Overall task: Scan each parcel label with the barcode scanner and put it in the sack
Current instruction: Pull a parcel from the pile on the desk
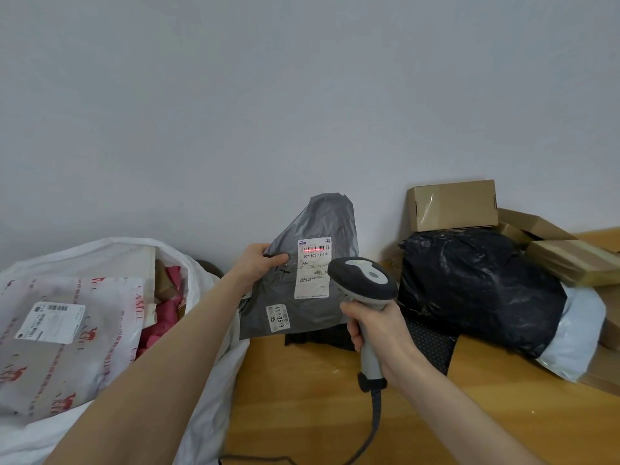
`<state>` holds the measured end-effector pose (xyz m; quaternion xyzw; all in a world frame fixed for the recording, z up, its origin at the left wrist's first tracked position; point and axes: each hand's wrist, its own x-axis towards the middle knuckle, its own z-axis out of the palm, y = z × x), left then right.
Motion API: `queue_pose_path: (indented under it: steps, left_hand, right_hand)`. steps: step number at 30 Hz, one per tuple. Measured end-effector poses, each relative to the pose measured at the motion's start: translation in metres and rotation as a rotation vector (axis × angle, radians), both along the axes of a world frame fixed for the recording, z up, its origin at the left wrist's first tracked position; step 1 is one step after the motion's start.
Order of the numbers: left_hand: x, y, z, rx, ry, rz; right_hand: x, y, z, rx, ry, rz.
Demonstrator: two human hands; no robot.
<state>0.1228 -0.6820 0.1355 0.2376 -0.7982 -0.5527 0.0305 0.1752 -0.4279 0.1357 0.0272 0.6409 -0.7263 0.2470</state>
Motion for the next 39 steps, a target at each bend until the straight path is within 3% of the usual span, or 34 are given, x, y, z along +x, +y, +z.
queue_pose_path:
  steps: [18, 30, 35, 39]
  left_hand:
    - [0.022, -0.006, 0.028, -0.054, 0.028, 0.115]
    - [0.165, -0.197, 0.113, -0.203, 0.307, 0.614]
    - [0.225, -0.302, 0.097, -0.387, 0.139, 0.688]
    - [0.239, -0.339, 0.035, -0.695, -0.310, 0.709]
  right_hand:
    - [-0.022, -0.028, 0.017, -0.091, 0.027, 0.116]
    - [0.013, -0.231, 0.069, -0.184, 0.163, 0.386]
    - [0.043, -0.314, 0.061, -0.143, 0.147, 0.412]
    - [0.058, -0.357, 0.039, -0.087, 0.087, 0.399]
